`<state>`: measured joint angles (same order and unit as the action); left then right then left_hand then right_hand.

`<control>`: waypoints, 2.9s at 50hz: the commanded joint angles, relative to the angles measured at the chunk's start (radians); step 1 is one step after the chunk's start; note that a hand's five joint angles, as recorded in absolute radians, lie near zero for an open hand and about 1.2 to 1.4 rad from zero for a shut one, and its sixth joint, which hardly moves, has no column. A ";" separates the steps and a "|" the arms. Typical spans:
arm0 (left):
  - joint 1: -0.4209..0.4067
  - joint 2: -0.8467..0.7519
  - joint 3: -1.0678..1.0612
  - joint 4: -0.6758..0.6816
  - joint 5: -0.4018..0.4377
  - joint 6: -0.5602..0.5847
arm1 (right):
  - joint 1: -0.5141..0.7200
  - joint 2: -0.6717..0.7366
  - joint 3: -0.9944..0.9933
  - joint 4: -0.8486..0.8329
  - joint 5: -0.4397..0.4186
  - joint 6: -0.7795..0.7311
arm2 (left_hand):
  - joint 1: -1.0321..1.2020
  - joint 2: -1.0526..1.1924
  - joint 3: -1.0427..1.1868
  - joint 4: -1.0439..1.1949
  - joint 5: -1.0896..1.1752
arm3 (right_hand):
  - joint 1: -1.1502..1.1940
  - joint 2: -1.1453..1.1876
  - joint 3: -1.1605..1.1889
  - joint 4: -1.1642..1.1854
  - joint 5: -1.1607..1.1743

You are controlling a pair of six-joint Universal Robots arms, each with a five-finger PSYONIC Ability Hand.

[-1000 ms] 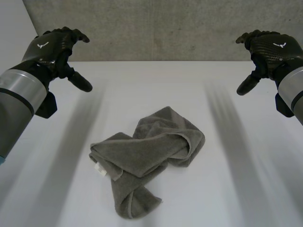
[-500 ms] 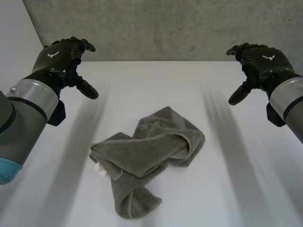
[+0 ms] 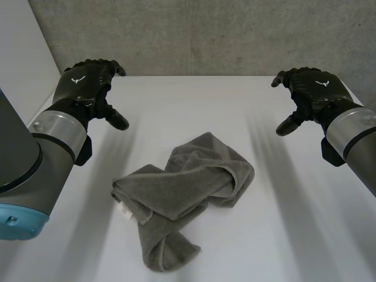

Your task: Fold the towel.

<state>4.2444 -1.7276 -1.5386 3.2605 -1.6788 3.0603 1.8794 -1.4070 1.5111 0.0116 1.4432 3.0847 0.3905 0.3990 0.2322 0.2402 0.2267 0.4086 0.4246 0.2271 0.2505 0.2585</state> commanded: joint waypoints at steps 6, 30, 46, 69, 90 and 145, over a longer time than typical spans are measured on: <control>0.003 0.019 0.005 -0.028 0.004 0.009 | -0.003 -0.006 -0.005 0.022 -0.015 -0.001 | -0.215 -0.224 -0.058 -0.066 -0.226 | -0.234 -0.250 -0.053 -0.076 -0.258; 0.103 -0.082 -0.252 -0.088 0.320 0.213 | 0.026 0.169 0.212 -0.024 -0.130 0.213 | -0.183 -0.191 -0.058 -0.066 -0.194 | -0.234 -0.250 -0.053 -0.076 -0.258; 0.092 -0.191 -0.169 -0.085 0.318 0.206 | 0.072 0.321 0.158 -0.170 -0.173 0.336 | 0.845 0.836 -0.058 -0.066 0.834 | 0.758 0.742 -0.053 -0.076 0.734; 0.092 0.092 0.190 -0.162 0.291 -0.003 | 0.052 0.151 -0.477 0.131 -0.305 -0.029 | 1.006 0.997 -0.058 -0.066 0.995 | 0.988 0.972 -0.053 -0.076 0.963; 0.081 0.207 -0.253 -0.157 0.301 -0.038 | 0.023 0.151 -0.243 0.375 -0.351 -0.566 | 1.006 0.997 -0.058 -0.066 0.995 | 0.988 0.972 -0.053 -0.076 0.963; -0.024 0.051 -0.314 -0.074 0.297 0.051 | 0.251 0.397 0.002 -0.122 0.009 0.085 | 1.006 0.997 -0.058 -0.066 0.995 | -0.234 -0.250 -0.053 -0.076 -0.258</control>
<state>4.2196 -1.7364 -1.8446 3.1857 -1.3825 3.1062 2.0828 -1.1444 1.6052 -0.0961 1.3291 3.2310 1.2995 1.3263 0.2321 0.2402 1.1464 0.2376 0.2439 0.2271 0.2505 0.0606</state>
